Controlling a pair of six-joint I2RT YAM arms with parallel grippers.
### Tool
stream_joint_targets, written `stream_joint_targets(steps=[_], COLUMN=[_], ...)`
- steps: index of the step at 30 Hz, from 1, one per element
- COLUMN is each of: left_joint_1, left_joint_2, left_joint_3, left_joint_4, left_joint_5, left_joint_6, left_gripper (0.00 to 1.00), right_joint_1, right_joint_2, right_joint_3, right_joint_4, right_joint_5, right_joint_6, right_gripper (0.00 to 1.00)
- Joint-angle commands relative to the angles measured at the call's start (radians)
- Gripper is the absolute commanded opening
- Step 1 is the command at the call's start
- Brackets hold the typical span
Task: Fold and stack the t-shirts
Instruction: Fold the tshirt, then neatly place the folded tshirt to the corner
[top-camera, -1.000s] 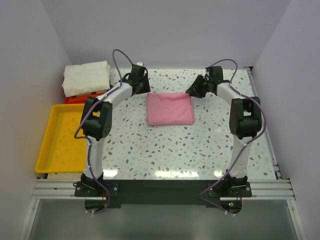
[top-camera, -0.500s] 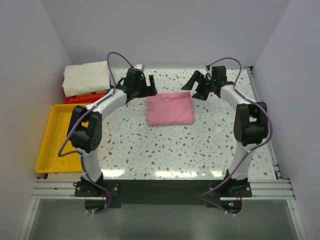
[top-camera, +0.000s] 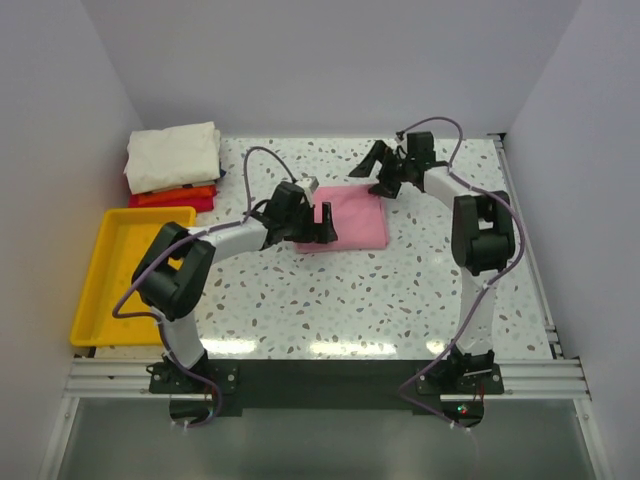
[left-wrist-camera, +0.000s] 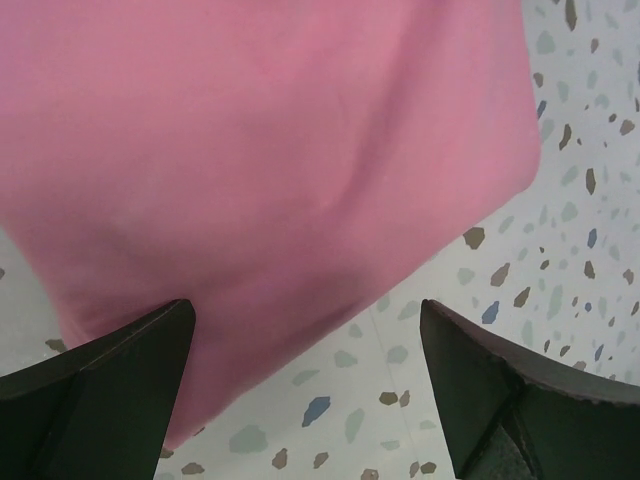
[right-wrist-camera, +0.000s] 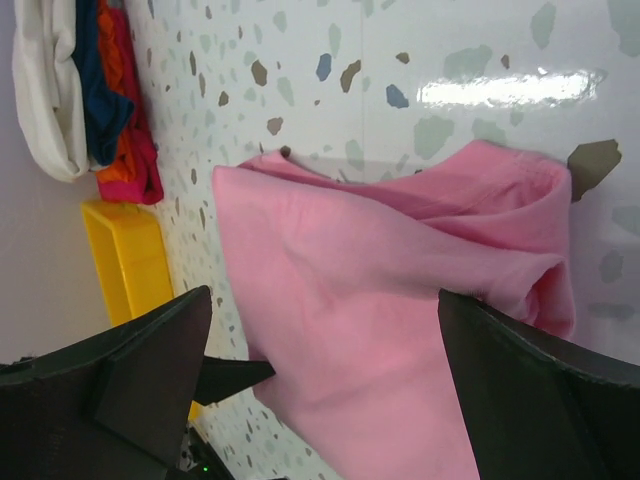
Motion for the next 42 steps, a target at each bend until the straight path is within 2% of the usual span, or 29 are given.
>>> stream_joint_targets(steps=[1, 12, 17, 21, 23, 26, 28, 29, 33, 37, 38, 42], left_joint_1=[0.010, 0.010, 0.008, 0.008, 0.007, 0.010, 0.019, 0.040, 0.113, 0.126, 0.128, 0.133], left_joint_2=[-0.027, -0.023, -0.081, -0.165, -0.210, -0.241, -0.239, -0.227, -0.164, -0.086, -0.057, 0.018], left_joint_3=[-0.040, -0.123, -0.054, 0.004, 0.015, 0.029, 0.044, 0.049, 0.082, 0.144, 0.168, 0.208], left_joint_4=[0.082, 0.059, -0.010, -0.041, -0.059, -0.117, -0.142, -0.157, -0.171, -0.202, -0.215, -0.206], left_joint_5=[0.031, 0.007, -0.021, -0.062, -0.090, -0.164, -0.223, -0.222, -0.121, -0.173, -0.179, -0.220], left_joint_6=[0.013, 0.023, 0.053, 0.061, 0.061, 0.043, 0.023, 0.000, -0.040, -0.034, -0.033, -0.033], left_gripper=[1.00, 1.00, 1.00, 1.00, 1.00, 1.00, 1.00, 1.00, 1.00, 1.00, 1.00, 1.00], right_joint_1=[-0.002, -0.004, -0.004, -0.002, -0.004, -0.004, -0.004, -0.004, -0.004, -0.005, -0.004, -0.004], right_joint_2=[0.080, 0.146, 0.105, -0.001, -0.099, -0.274, -0.383, -0.494, -0.766, -1.044, -1.141, -1.334], right_joint_3=[0.085, 0.107, 0.171, 0.207, 0.188, 0.060, -0.084, -0.137, -0.414, -0.602, -0.635, -0.772], right_joint_4=[0.041, -0.014, -0.083, -0.154, -0.193, -0.200, -0.186, -0.181, -0.209, -0.255, -0.263, -0.307], right_joint_5=[-0.003, 0.068, 0.060, 0.079, 0.096, 0.148, 0.209, 0.238, 0.420, 0.682, 0.718, 0.816], right_joint_6=[0.038, 0.041, 0.011, -0.065, -0.101, -0.161, -0.197, -0.212, -0.227, -0.207, -0.182, -0.142], right_gripper=[0.99, 0.99, 0.99, 0.99, 0.99, 0.99, 0.99, 0.99, 0.99, 0.99, 0.99, 0.99])
